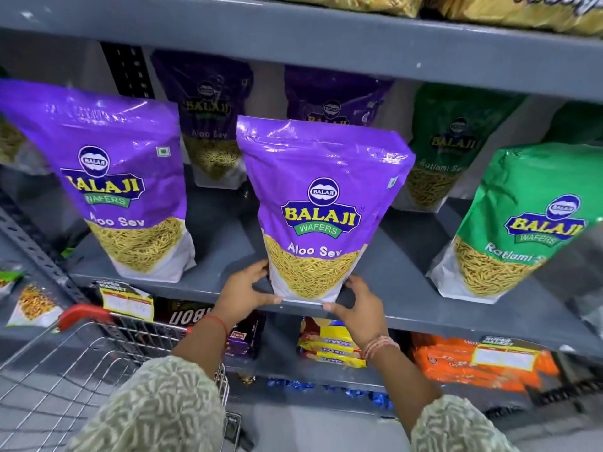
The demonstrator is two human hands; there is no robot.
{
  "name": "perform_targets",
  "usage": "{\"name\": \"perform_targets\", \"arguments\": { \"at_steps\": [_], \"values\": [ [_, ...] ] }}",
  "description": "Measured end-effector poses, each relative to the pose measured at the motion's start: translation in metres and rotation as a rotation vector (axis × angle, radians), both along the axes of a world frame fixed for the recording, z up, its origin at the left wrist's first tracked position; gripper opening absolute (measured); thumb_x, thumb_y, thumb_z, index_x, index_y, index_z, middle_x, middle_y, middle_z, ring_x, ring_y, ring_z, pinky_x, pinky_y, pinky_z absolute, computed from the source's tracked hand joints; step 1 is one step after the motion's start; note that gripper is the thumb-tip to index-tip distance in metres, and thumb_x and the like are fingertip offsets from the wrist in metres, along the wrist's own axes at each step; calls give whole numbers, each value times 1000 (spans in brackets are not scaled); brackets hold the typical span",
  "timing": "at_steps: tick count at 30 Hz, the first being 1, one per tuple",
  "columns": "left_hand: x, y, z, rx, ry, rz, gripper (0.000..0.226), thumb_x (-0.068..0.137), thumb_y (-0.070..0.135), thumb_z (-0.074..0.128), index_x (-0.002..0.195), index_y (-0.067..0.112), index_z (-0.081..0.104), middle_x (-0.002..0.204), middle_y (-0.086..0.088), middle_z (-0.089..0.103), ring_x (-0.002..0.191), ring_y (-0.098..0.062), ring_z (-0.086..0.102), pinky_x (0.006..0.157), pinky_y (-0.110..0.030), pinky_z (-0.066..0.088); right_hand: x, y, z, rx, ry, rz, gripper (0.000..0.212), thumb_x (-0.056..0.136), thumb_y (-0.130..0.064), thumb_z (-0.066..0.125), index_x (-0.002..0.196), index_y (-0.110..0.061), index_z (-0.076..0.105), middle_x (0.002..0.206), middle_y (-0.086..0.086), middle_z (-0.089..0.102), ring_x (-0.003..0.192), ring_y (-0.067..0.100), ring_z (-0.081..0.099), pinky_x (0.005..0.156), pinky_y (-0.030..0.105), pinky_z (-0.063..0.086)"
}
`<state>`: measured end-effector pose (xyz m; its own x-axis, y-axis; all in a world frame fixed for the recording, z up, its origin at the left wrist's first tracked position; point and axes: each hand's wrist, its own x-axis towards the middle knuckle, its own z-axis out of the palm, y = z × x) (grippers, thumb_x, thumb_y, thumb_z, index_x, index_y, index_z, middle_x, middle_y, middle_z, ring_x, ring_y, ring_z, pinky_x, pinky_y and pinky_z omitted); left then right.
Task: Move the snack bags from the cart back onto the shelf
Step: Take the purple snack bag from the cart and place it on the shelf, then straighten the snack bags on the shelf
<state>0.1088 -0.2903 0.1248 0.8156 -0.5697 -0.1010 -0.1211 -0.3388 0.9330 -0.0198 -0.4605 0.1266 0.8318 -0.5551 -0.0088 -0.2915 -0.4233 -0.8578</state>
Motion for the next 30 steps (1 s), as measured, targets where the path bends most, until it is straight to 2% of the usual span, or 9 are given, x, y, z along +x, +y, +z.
{"name": "perform_targets", "arguments": {
  "at_steps": [11, 15, 18, 20, 23, 25, 27, 29, 30],
  "values": [
    [3, 0, -7, 88, -18, -17, 85, 63, 3, 78, 136, 11, 36, 140, -8, 48, 129, -14, 42, 101, -23, 33, -3, -1, 0, 15, 16, 3, 51, 70, -16, 74, 115, -18, 51, 119, 2, 63, 100, 11, 53, 93, 28, 44],
    [-13, 2, -3, 97, -93, 19, 88, 65, 5, 76, 139, 15, 30, 140, 1, 45, 124, -5, 38, 103, -23, 31, -12, -6, -9, -53, 48, 75, 71, 72, -20, 72, 132, -20, 35, 138, 5, 48, 127, 23, 43, 109, 38, 37],
    [-54, 4, -5, 99, -264, 322, 68, 71, 13, 73, 132, 14, 43, 131, -3, 55, 120, -17, 50, 102, -36, 40, -43, -12, -19, -144, -5, 85, 74, 78, -25, 66, 139, -19, 24, 150, -1, 28, 140, 16, 22, 116, 28, 18],
    [-91, -4, -11, 150, -475, 481, 41, 75, 20, 69, 114, 10, 57, 107, -15, 67, 102, -33, 58, 91, -40, 44, -74, -23, -26, -168, -117, 48, 63, 79, -32, 62, 133, -29, 31, 146, -10, 28, 138, 10, 24, 115, 25, 19],
    [-143, -51, -19, 168, -525, 351, 38, 76, 46, 52, 86, 11, 63, 77, -11, 68, 78, -28, 59, 73, -29, 39, -122, -68, -30, -107, -284, -166, 47, 73, -53, 59, 115, -46, 40, 139, -11, 38, 131, 11, 34, 111, 21, 25],
    [-159, -96, -22, 120, -454, 252, 55, 74, 64, 45, 84, 13, 64, 75, -6, 68, 77, -16, 56, 71, -26, 40, -140, -106, -24, -138, -354, -300, 69, 69, -70, 51, 121, -24, 44, 135, 12, 43, 126, 19, 36, 107, 9, 21],
    [-164, -148, -13, 20, -326, 240, 52, 68, 58, 60, 95, 14, 64, 84, 1, 68, 85, -14, 61, 80, -25, 44, -151, -152, -16, -116, -377, -375, 93, 62, -75, 52, 124, -7, 41, 131, 17, 38, 122, 15, 35, 104, 4, 20],
    [-161, -193, -4, -63, -211, 222, 54, 65, 34, 76, 110, 12, 59, 101, -3, 67, 100, -19, 61, 94, -31, 46, -151, -195, -4, -92, -337, -378, 102, 55, -64, 69, 128, -1, 36, 131, 14, 34, 122, 11, 32, 101, 0, 18],
    [-157, -214, -2, -45, -211, 186, 64, 64, 27, 79, 120, 12, 53, 115, -7, 64, 111, -21, 57, 101, -35, 43, -149, -214, 0, -64, -284, -346, 100, 55, -46, 79, 131, 0, 32, 135, 15, 33, 126, 17, 31, 101, 3, 18]
  ]
}}
